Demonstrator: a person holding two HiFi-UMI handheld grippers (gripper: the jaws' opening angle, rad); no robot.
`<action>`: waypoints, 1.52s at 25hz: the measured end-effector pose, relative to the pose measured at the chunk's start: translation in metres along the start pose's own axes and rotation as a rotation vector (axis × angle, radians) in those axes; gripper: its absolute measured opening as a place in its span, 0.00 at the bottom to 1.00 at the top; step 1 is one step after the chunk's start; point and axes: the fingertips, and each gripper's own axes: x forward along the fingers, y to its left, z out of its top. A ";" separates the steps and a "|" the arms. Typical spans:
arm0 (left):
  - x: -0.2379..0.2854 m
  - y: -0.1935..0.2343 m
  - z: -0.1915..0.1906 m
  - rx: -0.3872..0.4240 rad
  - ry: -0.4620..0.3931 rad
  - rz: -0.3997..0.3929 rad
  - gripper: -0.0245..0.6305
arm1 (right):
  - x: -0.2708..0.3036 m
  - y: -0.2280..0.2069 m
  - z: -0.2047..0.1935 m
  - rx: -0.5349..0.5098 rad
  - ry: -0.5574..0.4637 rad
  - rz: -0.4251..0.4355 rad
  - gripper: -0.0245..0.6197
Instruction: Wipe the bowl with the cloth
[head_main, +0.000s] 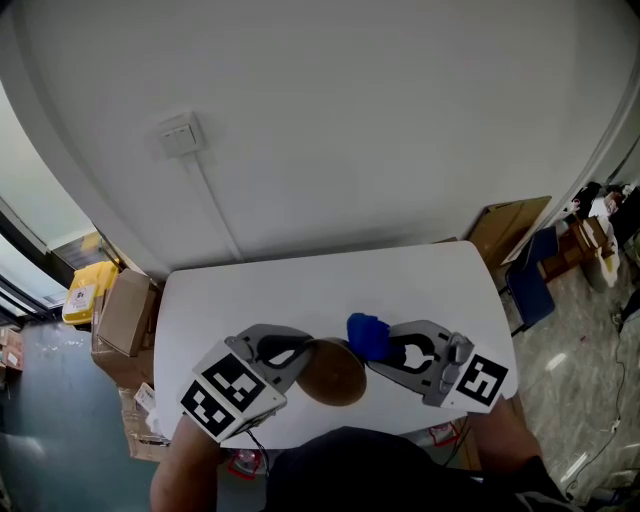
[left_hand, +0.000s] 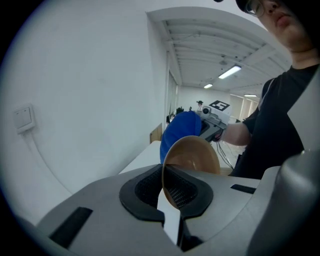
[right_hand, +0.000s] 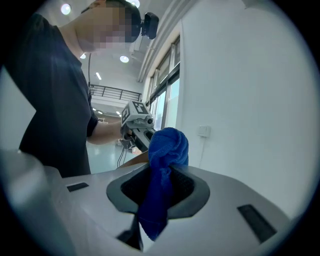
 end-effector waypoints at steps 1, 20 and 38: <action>-0.001 -0.001 -0.002 0.026 0.023 -0.005 0.07 | 0.000 0.005 -0.007 -0.010 0.060 0.019 0.15; -0.007 -0.059 -0.013 0.352 0.197 -0.265 0.07 | 0.019 0.045 -0.035 -0.151 0.244 0.177 0.15; -0.012 0.025 0.007 0.191 0.106 0.076 0.08 | 0.013 0.043 -0.031 -0.032 0.189 0.109 0.15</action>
